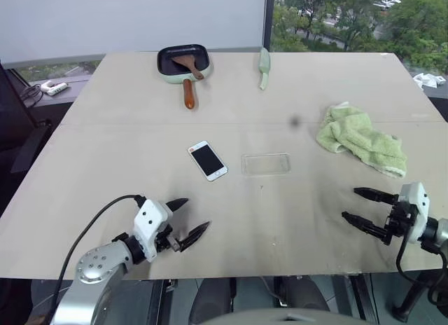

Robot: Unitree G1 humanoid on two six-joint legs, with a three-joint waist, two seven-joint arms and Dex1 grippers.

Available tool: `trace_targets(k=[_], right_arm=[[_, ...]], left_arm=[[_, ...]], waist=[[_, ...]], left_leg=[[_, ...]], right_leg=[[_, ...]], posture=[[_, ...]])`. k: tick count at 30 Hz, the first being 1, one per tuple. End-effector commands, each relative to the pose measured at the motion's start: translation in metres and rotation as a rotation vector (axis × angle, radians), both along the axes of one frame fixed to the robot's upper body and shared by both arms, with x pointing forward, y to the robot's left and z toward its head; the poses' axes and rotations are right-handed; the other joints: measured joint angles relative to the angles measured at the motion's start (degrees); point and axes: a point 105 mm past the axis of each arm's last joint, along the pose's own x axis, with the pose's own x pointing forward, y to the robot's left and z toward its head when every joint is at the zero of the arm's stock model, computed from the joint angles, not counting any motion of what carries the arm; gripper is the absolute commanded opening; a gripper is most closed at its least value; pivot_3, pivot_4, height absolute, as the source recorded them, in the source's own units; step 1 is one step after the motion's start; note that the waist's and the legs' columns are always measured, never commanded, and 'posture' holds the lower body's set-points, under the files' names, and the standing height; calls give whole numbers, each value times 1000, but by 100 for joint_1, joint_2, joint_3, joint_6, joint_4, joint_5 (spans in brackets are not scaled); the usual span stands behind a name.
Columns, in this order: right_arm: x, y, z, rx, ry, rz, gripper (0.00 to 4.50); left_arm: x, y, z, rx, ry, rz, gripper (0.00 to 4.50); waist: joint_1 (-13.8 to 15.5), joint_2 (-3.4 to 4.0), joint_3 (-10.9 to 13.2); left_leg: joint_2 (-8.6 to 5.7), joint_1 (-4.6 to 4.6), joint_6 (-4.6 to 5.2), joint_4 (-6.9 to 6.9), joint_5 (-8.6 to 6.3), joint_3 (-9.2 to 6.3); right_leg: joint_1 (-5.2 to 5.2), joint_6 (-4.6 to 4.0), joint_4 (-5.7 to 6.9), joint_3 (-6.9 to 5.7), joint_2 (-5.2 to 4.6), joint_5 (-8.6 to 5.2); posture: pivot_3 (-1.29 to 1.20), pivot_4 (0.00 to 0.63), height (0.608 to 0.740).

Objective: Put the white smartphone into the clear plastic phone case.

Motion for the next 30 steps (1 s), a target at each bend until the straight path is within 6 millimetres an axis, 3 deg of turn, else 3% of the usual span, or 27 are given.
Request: trace_targets(k=[1,9,16,20,25,30], right_arm=[[2,1,7,-5,-37,8,4500],[9,12,13,12,-59,44,4500],[38,63,22,11,-88,134,4500],[49,88,28,12,-114,184,4500],[66,144,35,-26,-189,299,4500],[86,167,33,-113,-218,338,4500]], left_arm=[[1,-1,12,1,-54,-13,4450],[1,0,16,-7,-72,-38,4450],[9,2,45,-77,-124,-92,4450],[4,7,47,-56,-101,-121,4450],[-6,25,51,-15,-88,-94,4450],[-11,31,54,1,-94,-77,4450]], waist=[[0,0,0],[-9,0,2],[-21,-1,6],[-30,-5,8],[-132,-13,14],[-137,-15,15]], left_leg=[[0,0,0,0,0,0],[0,1,0,0,0,1],[2,-2,0,0,0,1],[0,-27,0,-9,0,9],[2,-41,0,-19,1,12],[0,-41,-1,-22,1,15]], right_leg=[[0,0,0,0,0,0],[0,0,0,1,0,0],[-10,-1,6,0,1,1],[-41,2,7,2,1,3],[-67,18,18,4,1,13],[-68,15,16,3,-2,11]], posture=[[0,150,740],[0,150,740],[0,150,740],[0,150,740],[0,150,740],[0,150,740]])
